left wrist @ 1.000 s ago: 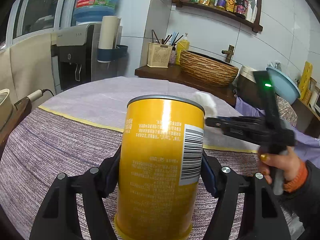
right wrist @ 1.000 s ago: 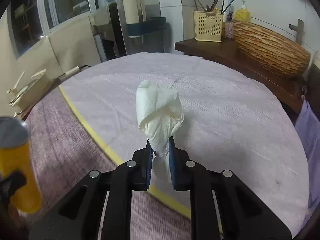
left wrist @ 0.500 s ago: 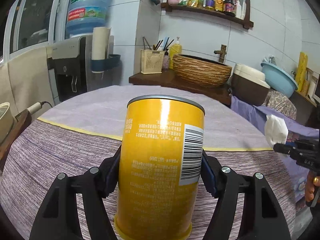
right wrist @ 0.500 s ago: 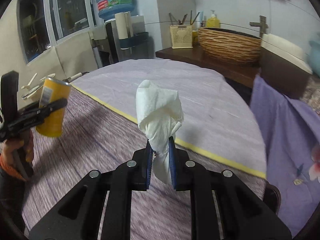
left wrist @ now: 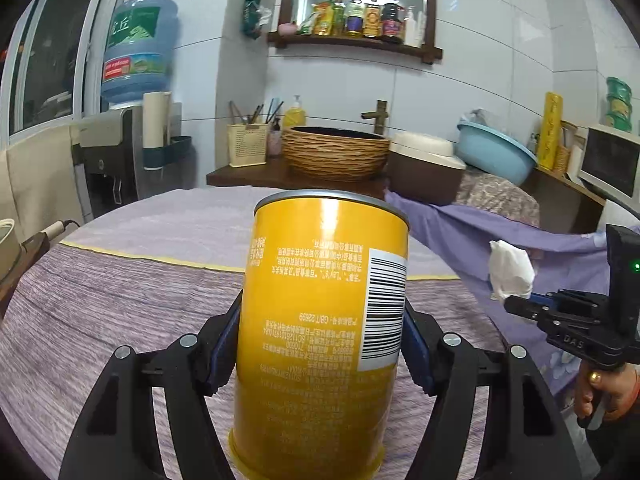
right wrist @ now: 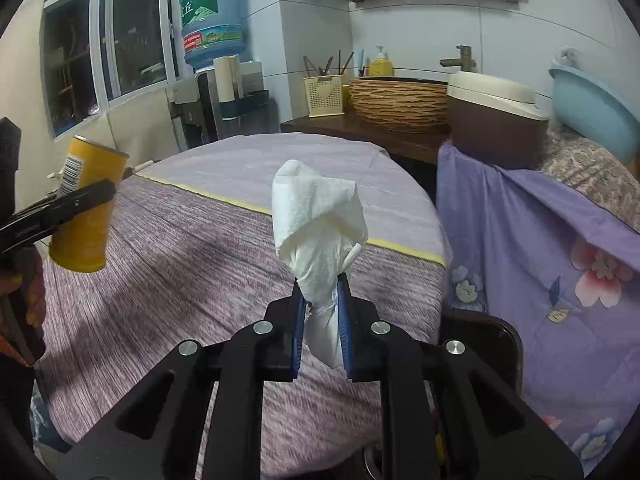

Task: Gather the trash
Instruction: 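Carry the tissue over the bin and open the right tool while the left tool carries the can, then lower the yellow can into the bin and open the left tool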

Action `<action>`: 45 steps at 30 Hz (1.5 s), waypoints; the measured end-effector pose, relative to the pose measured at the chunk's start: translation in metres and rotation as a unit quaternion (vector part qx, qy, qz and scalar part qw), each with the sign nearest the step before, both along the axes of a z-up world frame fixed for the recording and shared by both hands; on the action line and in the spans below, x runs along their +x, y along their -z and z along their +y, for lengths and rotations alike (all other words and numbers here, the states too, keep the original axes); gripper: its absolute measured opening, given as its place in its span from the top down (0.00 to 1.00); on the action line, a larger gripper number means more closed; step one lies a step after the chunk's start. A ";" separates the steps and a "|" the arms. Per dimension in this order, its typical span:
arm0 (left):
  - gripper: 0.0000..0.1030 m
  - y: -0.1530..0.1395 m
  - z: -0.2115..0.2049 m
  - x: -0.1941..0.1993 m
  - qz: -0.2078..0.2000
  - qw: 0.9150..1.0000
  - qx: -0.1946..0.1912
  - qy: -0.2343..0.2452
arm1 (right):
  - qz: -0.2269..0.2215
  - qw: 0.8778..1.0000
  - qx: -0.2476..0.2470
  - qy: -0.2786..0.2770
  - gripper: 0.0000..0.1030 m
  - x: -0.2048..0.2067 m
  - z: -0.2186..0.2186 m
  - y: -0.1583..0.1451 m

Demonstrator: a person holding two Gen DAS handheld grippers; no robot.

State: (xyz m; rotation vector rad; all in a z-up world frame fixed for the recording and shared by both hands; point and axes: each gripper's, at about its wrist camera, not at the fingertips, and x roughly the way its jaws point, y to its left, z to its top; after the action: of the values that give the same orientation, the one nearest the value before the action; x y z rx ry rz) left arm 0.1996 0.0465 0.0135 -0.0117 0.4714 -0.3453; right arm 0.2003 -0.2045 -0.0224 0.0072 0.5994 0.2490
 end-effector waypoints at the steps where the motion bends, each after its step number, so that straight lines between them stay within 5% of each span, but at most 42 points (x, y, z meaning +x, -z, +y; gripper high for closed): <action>1: 0.34 0.001 -0.005 -0.007 0.000 1.000 -0.001 0.003 | 0.000 1.000 0.003 0.003 0.85 -0.004 -0.003 0.001; 18: 0.34 0.017 -0.090 -0.058 0.013 0.997 -0.035 0.068 | 0.027 0.992 0.004 0.123 0.84 -0.070 -0.106 0.052; 34: 0.34 0.053 -0.170 -0.062 0.059 0.984 -0.032 0.166 | 0.153 0.973 0.033 0.168 0.84 -0.026 -0.158 0.169; 37: 0.34 0.063 -0.180 -0.060 0.072 0.982 -0.029 0.172 | 0.166 0.971 0.033 0.168 0.72 -0.013 -0.159 0.183; 40: 0.34 0.073 -0.188 -0.059 0.082 0.980 -0.022 0.179 | 0.171 0.968 0.030 0.180 0.37 -0.009 -0.159 0.192; 45: 0.34 0.084 -0.202 -0.057 0.094 0.977 -0.009 0.191 | 0.161 0.967 0.028 0.197 0.34 -0.015 -0.164 0.188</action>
State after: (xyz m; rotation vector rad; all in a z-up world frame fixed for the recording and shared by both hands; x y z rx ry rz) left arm 0.1428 -0.1554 -0.0707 0.0299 0.6604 -0.7309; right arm 0.1849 -0.3683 -0.2103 0.2245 0.8980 -0.1267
